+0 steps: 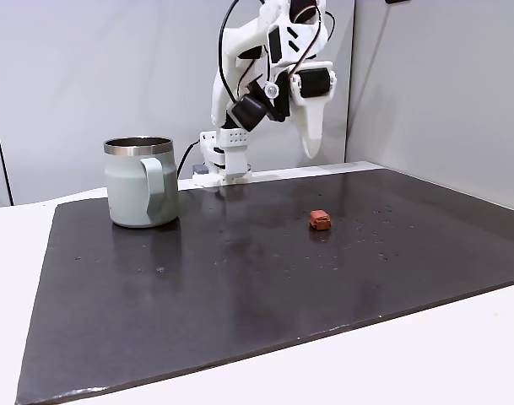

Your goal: Grasp a cube and put it in the cup.

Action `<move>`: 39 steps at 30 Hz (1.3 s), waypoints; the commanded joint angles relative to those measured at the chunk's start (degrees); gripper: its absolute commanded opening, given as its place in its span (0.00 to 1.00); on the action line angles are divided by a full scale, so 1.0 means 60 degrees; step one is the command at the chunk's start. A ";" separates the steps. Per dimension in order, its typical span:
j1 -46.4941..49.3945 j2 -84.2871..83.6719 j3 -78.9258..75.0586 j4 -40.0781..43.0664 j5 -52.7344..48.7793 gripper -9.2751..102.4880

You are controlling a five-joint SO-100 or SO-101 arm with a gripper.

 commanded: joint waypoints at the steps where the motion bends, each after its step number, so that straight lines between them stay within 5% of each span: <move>1: 0.0044 -0.0278 -0.0996 0.0176 0.0088 0.08; 20: -0.0161 -0.2095 -0.2549 0.0586 0.0117 0.08; 31: -0.0190 -0.2241 -0.2578 0.0894 0.0190 0.32; 39: -0.0176 -0.2505 -0.2520 0.0996 0.0205 0.35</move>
